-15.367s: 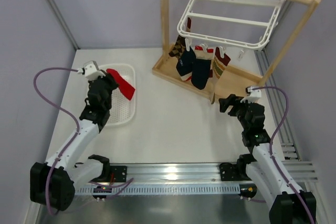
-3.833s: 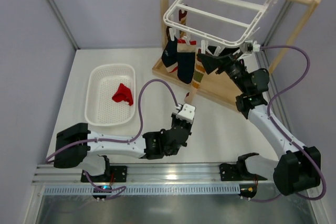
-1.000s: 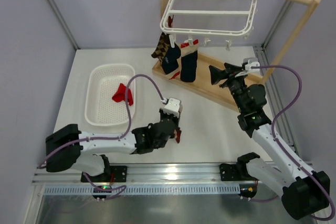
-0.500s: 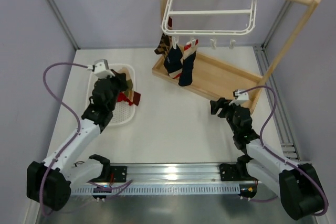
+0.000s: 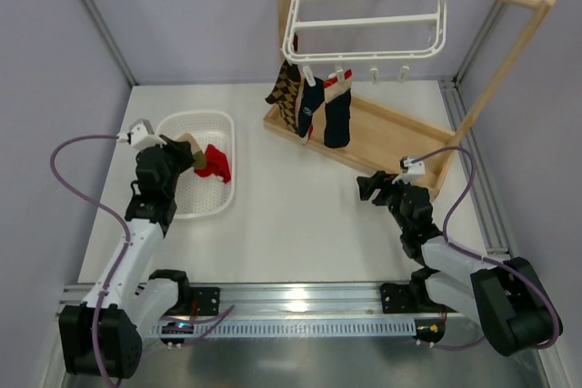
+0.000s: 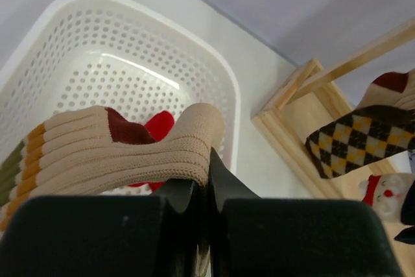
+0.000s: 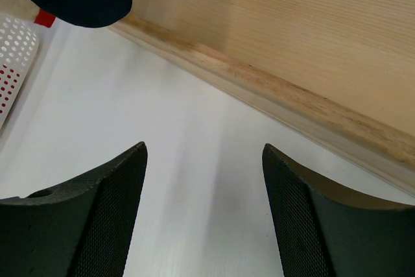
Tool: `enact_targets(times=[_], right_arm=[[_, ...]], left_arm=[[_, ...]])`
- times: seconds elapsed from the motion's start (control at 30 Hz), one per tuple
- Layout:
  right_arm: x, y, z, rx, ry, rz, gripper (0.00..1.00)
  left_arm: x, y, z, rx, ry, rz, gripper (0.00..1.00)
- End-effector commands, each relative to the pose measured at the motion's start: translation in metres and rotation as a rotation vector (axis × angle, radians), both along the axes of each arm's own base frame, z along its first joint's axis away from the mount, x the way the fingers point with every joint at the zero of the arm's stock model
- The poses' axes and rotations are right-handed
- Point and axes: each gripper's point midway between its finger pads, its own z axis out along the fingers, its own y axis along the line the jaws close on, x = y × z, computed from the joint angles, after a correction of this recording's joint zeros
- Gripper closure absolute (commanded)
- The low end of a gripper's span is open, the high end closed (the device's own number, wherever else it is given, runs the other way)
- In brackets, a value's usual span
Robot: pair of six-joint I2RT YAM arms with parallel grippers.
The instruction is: Remove the socks clipped to the hanger
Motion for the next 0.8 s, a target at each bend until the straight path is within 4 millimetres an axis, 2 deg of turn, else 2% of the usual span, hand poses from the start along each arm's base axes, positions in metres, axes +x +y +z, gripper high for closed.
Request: enact_targets(times=[0.0,0.33,0.37,0.43,0.5,0.53,0.77], right_arm=[[0.01,0.004,0.027,0.038,-0.096,0.003,0.27],[0.011,0.005,0.027,0.04,-0.091,0.006,0.27],[0.011,0.004,0.027,0.04,-0.091,0.004,0.27],[0.009,0.01,0.027,0.045,-0.087,0.037,0.27],[0.009,0.011,0.027,0.045,-0.086,0.042,0.27],[0.009,0.011,0.027,0.045,-0.084,0.043,0.27],[0.009,0.013,0.026,0.047,-0.079,0.054,0.27]], left_arm=[[-0.007,0.0,-0.017,0.014,0.029,-0.012,0.99],[-0.015,0.008,-0.021,0.064,0.043,0.013,1.0],[-0.016,0.008,-0.02,0.064,0.045,0.013,0.96],[-0.017,0.007,-0.022,0.066,0.065,0.005,0.46],[-0.017,0.011,-0.023,0.06,0.081,0.034,0.01],[-0.02,0.014,-0.032,0.064,0.126,0.049,0.0],[-0.032,0.039,-0.042,0.101,0.183,0.188,0.0]])
